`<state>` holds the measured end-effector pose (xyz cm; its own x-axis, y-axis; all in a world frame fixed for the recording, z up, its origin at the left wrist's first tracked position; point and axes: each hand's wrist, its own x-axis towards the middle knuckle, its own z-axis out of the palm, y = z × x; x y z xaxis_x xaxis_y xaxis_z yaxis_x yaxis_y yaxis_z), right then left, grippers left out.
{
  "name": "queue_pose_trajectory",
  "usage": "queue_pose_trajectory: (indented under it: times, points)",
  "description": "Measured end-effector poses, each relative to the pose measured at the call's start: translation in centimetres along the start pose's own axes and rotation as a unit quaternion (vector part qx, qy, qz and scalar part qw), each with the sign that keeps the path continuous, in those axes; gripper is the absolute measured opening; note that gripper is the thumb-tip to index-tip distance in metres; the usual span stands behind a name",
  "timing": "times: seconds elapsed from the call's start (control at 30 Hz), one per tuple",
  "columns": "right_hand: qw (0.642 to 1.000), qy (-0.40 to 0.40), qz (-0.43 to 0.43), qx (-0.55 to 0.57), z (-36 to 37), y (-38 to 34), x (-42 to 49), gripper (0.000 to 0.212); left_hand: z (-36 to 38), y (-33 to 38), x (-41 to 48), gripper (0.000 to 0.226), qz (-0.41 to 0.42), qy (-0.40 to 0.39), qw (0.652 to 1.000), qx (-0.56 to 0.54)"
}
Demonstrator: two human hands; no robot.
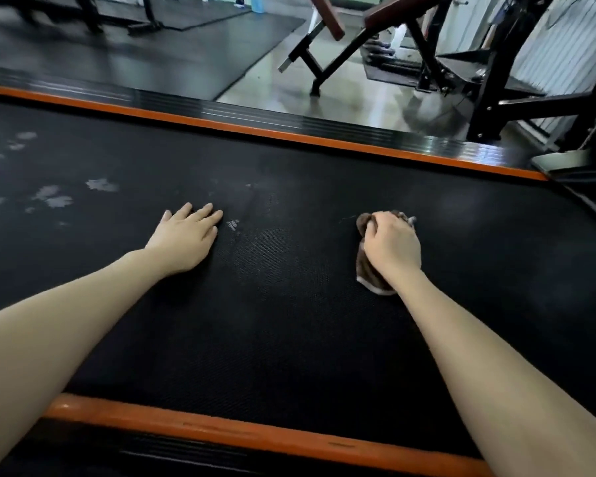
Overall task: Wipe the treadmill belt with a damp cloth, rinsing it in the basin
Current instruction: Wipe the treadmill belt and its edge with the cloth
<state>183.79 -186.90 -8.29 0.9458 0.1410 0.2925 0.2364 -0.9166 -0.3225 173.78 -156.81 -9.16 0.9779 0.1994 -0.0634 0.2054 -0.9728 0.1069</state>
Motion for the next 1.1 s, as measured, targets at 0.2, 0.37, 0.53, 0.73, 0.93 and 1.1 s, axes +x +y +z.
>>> queue_pose_trajectory:
  times: [0.2, 0.37, 0.53, 0.73, 0.93, 1.1]
  points:
    - [0.983, -0.051, -0.172, 0.04, 3.0, -8.6, -1.3, 0.028, -0.1, 0.2, -0.4, 0.049, -0.006, -0.032, 0.999, -0.008]
    - [0.924, -0.092, -0.364, 0.07, 1.3, -10.1, -10.3, 0.033, -0.5, -1.3, -0.2, 0.048, 0.03, -0.039, 0.999, -0.006]
    - [0.893, -0.142, -0.423, 0.054, -1.9, -7.3, -14.9, 0.041, -0.5, -4.0, -1.8, 0.046, 0.113, 0.015, 0.993, -0.041]
    - [0.841, -0.176, -0.504, 0.085, 0.8, -13.9, -15.3, 0.039, -1.7, -8.7, 0.0, 0.051, 0.074, -0.002, 0.996, 0.054]
    - [0.893, -0.131, -0.42, 0.095, 3.8, -17.6, -11.2, 0.038, -1.1, -10.5, 2.2, 0.052, 0.113, -0.018, 0.992, 0.057]
    - [0.975, -0.102, -0.191, 0.048, 4.9, -18.6, -4.0, 0.032, -1.3, -11.0, 2.8, 0.05, 0.144, -0.019, 0.989, 0.022]
